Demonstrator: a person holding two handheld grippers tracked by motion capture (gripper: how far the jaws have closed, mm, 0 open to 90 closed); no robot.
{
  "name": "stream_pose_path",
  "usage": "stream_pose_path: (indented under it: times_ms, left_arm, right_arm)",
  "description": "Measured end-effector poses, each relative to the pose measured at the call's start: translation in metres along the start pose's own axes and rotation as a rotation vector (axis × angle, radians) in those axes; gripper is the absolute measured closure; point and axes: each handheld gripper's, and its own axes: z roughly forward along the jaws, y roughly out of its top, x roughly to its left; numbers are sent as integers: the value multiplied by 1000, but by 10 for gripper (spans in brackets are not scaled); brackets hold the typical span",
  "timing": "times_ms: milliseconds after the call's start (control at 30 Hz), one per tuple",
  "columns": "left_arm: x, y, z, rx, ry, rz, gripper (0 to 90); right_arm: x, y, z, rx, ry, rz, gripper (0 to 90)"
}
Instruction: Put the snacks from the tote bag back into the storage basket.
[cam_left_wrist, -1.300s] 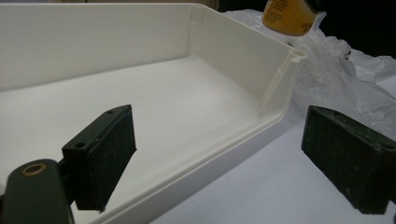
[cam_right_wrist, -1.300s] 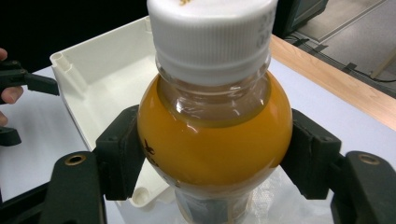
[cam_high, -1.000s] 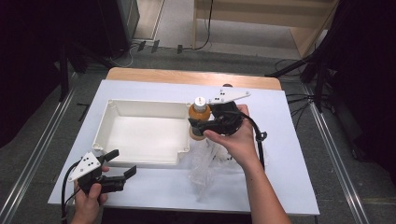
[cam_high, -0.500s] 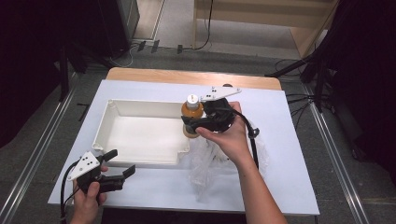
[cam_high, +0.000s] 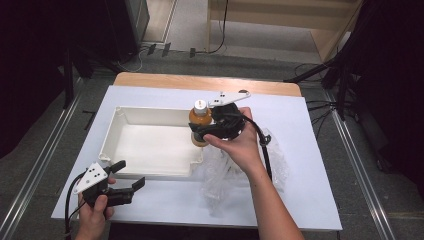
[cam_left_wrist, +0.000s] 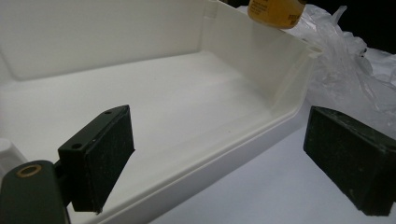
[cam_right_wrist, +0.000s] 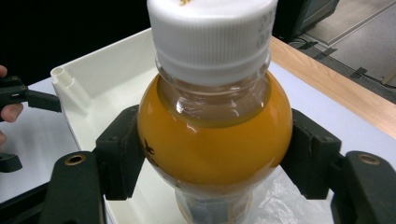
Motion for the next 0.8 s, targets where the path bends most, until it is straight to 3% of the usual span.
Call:
stream_pose_path:
  times_ms: [800]
  left_arm:
    - [3,-1,1,11,15,6,86]
  right_arm:
    - [6,11,18,-5,6,-4,309]
